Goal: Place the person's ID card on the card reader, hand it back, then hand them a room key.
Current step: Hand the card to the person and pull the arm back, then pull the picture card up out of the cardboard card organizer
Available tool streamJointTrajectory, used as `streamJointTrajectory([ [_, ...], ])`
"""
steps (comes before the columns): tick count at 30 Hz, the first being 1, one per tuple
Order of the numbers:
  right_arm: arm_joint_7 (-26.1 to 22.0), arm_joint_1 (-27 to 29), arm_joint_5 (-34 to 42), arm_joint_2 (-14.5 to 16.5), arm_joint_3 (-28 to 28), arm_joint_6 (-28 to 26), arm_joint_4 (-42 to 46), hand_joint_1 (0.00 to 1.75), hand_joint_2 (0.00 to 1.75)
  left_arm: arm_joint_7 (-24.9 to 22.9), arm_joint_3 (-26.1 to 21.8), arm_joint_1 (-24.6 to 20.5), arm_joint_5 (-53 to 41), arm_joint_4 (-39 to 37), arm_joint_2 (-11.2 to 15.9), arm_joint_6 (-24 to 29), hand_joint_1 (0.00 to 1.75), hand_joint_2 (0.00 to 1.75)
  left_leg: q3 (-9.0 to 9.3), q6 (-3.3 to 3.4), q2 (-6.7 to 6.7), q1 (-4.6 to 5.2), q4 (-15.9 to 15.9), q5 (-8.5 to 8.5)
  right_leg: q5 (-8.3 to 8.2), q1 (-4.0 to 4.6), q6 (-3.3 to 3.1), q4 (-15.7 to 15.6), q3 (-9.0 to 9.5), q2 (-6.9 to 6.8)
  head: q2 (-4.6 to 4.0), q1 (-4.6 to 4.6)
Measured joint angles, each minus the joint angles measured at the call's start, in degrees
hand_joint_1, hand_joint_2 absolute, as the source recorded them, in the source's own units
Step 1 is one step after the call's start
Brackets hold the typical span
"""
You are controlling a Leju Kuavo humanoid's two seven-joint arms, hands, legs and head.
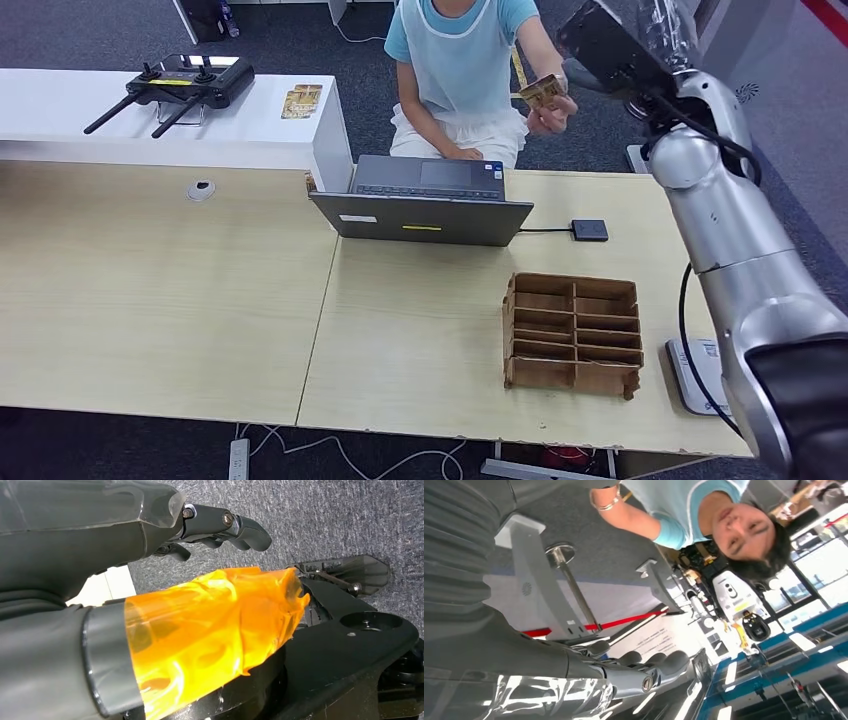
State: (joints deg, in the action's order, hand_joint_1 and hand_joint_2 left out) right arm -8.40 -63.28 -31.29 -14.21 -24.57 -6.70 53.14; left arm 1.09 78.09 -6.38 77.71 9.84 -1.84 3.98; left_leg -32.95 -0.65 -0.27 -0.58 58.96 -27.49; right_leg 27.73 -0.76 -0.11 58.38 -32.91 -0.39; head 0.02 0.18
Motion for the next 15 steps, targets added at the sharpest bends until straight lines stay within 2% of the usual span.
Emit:
streamJointTrajectory([
  [4,-2.88,3.99,10.78,-0.74,4.43,3.36,5.46,0.00,1.75,0.10,0.00,0.02,0.85,0.00,0.01,0.03,0.00,0.00,0.00,0.00,-0.02,-0.01,0.00,0.00,0.00,0.01,0.00,-0.01,0.00,-0.03,0.00,0.00],
  [7,-4.98,9.02,19.06,-1.66,8.28,6.19,10.70,0.00,1.75,0.22,0.00,0.07,1.67,0.00,-0.01,0.19,0.00,0.00,-0.01,0.01,-0.05,-0.01,0.00,-0.01,0.01,0.01,0.01,-0.05,0.02,-0.06,-0.01,0.01],
  [10,-7.23,15.92,26.54,-2.91,12.36,8.83,16.62,0.00,1.75,0.30,0.00,0.16,2.51,0.00,-0.03,0.28,0.00,0.00,-0.03,0.02,-0.11,-0.01,-0.01,-0.02,0.03,0.01,0.04,-0.10,0.05,-0.11,-0.01,0.02],
  [15,-8.72,29.89,43.07,-3.41,18.82,16.45,25.37,0.00,1.75,0.37,0.00,0.27,3.81,0.00,-0.09,0.58,0.00,0.00,-0.07,0.04,-0.19,-0.01,-0.02,-0.07,0.06,0.01,0.06,-0.12,0.06,-0.16,-0.01,0.00],
])
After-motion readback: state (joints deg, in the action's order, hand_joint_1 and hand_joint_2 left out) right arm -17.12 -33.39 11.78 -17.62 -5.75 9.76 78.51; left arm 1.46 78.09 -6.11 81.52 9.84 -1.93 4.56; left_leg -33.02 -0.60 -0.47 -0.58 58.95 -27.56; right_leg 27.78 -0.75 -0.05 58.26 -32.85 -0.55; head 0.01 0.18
